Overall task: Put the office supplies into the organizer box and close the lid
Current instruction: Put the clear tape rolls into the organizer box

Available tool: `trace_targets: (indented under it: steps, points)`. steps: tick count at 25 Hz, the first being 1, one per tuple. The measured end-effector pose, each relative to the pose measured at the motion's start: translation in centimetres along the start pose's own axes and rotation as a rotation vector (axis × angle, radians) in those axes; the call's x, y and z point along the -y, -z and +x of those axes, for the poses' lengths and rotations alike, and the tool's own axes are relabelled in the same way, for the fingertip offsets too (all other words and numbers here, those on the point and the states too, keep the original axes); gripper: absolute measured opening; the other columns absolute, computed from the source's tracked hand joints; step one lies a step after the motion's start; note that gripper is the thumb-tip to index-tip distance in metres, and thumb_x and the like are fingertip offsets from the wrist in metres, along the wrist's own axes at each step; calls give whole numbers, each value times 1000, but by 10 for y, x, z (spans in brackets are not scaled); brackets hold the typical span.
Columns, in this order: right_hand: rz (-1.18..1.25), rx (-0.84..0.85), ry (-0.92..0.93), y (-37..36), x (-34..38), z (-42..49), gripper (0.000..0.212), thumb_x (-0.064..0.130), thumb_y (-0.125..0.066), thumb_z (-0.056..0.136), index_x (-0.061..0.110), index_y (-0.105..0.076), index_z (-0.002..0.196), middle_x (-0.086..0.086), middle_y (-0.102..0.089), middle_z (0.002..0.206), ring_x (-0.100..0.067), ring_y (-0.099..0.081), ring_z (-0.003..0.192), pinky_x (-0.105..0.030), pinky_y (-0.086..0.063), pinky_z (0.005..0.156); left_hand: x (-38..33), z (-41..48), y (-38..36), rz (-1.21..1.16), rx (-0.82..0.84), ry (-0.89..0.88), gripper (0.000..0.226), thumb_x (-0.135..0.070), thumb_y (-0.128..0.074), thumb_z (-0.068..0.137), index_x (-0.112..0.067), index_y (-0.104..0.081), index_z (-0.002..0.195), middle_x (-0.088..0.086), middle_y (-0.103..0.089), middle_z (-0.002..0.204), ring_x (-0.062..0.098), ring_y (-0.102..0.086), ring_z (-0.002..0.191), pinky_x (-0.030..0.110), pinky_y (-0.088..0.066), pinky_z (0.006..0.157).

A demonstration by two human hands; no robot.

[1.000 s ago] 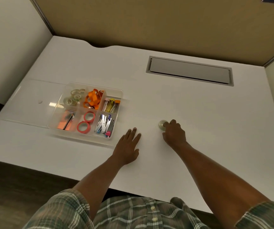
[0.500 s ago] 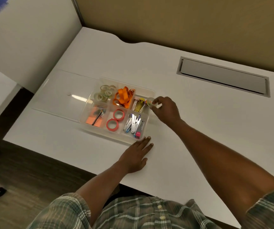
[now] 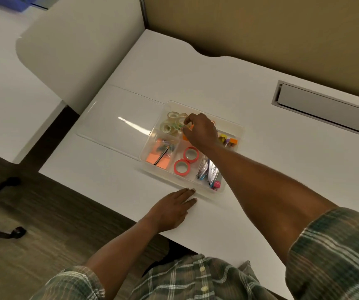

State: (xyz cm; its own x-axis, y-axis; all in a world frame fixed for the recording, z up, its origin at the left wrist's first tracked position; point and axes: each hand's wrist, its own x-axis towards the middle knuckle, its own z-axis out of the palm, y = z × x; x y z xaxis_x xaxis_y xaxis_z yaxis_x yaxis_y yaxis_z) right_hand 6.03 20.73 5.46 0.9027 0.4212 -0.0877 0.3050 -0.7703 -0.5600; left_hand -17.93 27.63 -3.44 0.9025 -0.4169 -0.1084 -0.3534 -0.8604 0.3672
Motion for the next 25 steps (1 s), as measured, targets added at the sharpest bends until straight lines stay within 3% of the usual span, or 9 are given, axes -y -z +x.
trace_targets:
  steps: [4,7,10,12,15,18,20,22,25]
  points:
    - [7,-39,-28,-12,11,19,25,34,-65,89,22,-67,110,-8,-61,114,-29,-62,103,-30,-39,74,22,-20,5,20,-26,76,49,-29,-54,95,-15,-50,142,10,-38,154,27,-39,141,38,-40,112]
    - [116,-25,-49,-20,18,29,40,29,-67,90,19,-60,128,-11,-62,121,-27,-61,112,-33,-46,87,33,-26,7,51,-74,101,45,-28,-58,93,-15,-57,135,11,-47,148,29,-48,134,39,-47,105]
    - [182,-34,-93,-25,20,28,48,26,-66,90,18,-54,135,-11,-60,129,-25,-57,118,-31,-45,93,40,-28,17,-7,-209,135,24,-27,-62,88,-12,-68,106,10,-63,117,28,-62,103,39,-56,79]
    - [175,-57,-103,-27,14,22,40,28,-65,89,18,-59,128,-10,-60,125,-24,-60,111,-29,-45,88,47,-30,26,-117,-324,278,17,-30,-60,89,-13,-61,87,2,-57,92,18,-53,80,35,-50,62]
    - [175,-139,-123,-23,1,6,32,29,-64,88,18,-64,119,-10,-60,119,-24,-61,105,-28,-44,81,68,-31,41,-260,-557,561,25,-31,-51,93,-14,-49,76,-2,-46,75,15,-43,67,30,-40,54]
    - [76,-258,-172,-13,-17,-13,36,28,-62,87,18,-63,121,-12,-59,122,-31,-56,112,-36,-45,89,91,-22,63,-376,-717,747,17,-28,-53,96,-15,-49,85,-1,-47,80,15,-46,70,31,-44,58]
    - [1,-330,-265,-5,-32,-27,44,31,-62,87,20,-57,130,-11,-55,131,-32,-51,120,-45,-43,97,101,-9,76,-432,-767,835,17,-25,-58,94,-12,-54,104,3,-52,96,18,-53,85,34,-50,68]
    - [2,-370,-411,4,-48,-43,55,32,-62,87,21,-48,139,-11,-49,139,-32,-46,128,-48,-41,102,109,9,86,-523,-731,894,32,-22,-59,94,-7,-55,122,12,-55,112,25,-56,101,39,-51,84]
    - [163,-340,-657,11,-72,-66,63,39,-61,90,15,-42,145,-15,-50,140,-34,-49,128,-48,-45,102,115,35,96,-612,-566,962,36,-18,-54,96,-5,-56,129,18,-59,121,32,-56,112,41,-45,99]
